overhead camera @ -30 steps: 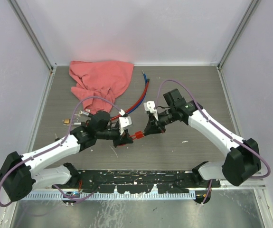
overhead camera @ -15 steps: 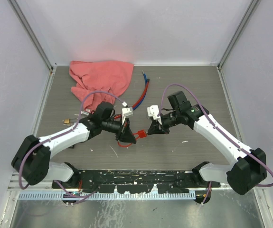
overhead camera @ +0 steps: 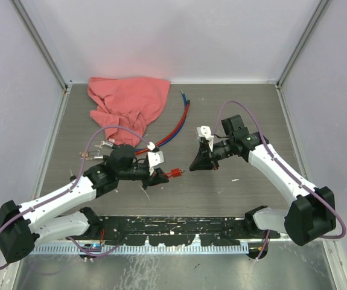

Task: Lock with the key
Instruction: Lock the lock.

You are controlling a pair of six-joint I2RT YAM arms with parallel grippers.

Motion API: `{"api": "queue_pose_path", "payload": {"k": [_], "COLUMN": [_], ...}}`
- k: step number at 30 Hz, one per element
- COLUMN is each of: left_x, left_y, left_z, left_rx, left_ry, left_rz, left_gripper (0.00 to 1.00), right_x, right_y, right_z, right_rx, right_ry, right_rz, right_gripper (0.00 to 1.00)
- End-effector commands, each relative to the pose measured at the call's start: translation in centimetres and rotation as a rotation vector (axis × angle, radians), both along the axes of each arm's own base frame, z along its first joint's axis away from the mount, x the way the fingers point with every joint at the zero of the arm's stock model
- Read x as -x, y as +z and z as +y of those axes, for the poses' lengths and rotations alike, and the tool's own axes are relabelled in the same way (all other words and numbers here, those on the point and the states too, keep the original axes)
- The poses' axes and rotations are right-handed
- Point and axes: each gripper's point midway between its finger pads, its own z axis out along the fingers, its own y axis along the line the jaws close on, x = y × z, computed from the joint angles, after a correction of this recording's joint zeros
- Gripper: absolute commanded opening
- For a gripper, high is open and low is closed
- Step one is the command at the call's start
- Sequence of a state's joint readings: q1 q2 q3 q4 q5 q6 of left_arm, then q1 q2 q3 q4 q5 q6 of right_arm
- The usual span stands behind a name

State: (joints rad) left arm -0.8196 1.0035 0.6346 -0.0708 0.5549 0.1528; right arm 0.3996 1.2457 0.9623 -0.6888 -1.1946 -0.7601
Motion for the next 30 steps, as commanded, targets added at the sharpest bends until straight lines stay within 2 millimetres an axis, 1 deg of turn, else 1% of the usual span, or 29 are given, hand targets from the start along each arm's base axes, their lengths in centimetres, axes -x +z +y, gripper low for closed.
{"api": "queue_pose_path", "payload": {"k": [1,3,4,6,7,8,9,10,11,15,17,24,30], "left_x": [0.3,0.9,1.4,2.1,2.2,2.3,2.4,2.5,2.5,2.4,2.3,2.1,2.0], "left_y": [1.5,1.6,1.8,2.2,2.3,2.4,2.4,2.4,2.4,2.4,2.3,2.3,2.3], "left_z": [-0.8,-1.1,-1.3,-1.8,-1.9,-2.0,-2.1,-2.2,-2.3,-2.5,-2.5,-2.6,-2.7], "left_rx": [0.064,0.083,0.102,0.135,0.141,0.140,0.137,0.134,0.132,0.132,0.127,0.126,0.122], "left_ry": [-0.028,-0.055,-0.078,-0.115,-0.126,-0.130,-0.134,-0.136,-0.140,-0.139,-0.132,-0.124,-0.125], "left_rz": [0.008,0.044,0.065,0.109,0.130,0.148,0.163,0.177,0.186,0.199,0.201,0.196,0.200], "left_gripper": [0.00,0.00,0.00,0.00,0.00,0.00,0.00,0.00,0.00,0.00,0.00,0.00,0.00], "right_x": [0.2,0.4,0.6,1.2,1.6,2.0,2.3,2.3,2.1,2.0,2.2,2.3,2.3], "right_y": [0.5,0.4,0.4,0.6,0.6,0.6,0.7,0.8,0.9,1.3,1.3,0.3,0.3], "right_z": [-0.8,-1.0,-1.1,-1.2,-1.2,-1.3,-1.1,-0.9,-0.7,0.4,0.8,1.0,1.6], "right_rx": [0.007,0.014,0.014,-0.003,-0.013,-0.022,-0.022,-0.015,-0.006,0.019,0.034,0.080,0.074], "right_ry": [0.007,0.029,0.048,0.096,0.125,0.163,0.185,0.193,0.195,0.191,0.200,0.204,0.203], "right_rz": [-0.114,-0.155,-0.173,-0.219,-0.241,-0.273,-0.288,-0.290,-0.289,-0.262,-0.264,-0.269,-0.260], "right_gripper": [0.01,0.01,0.07,0.39,0.51,0.60,0.65,0.66,0.66,0.51,0.46,0.40,0.31]}}
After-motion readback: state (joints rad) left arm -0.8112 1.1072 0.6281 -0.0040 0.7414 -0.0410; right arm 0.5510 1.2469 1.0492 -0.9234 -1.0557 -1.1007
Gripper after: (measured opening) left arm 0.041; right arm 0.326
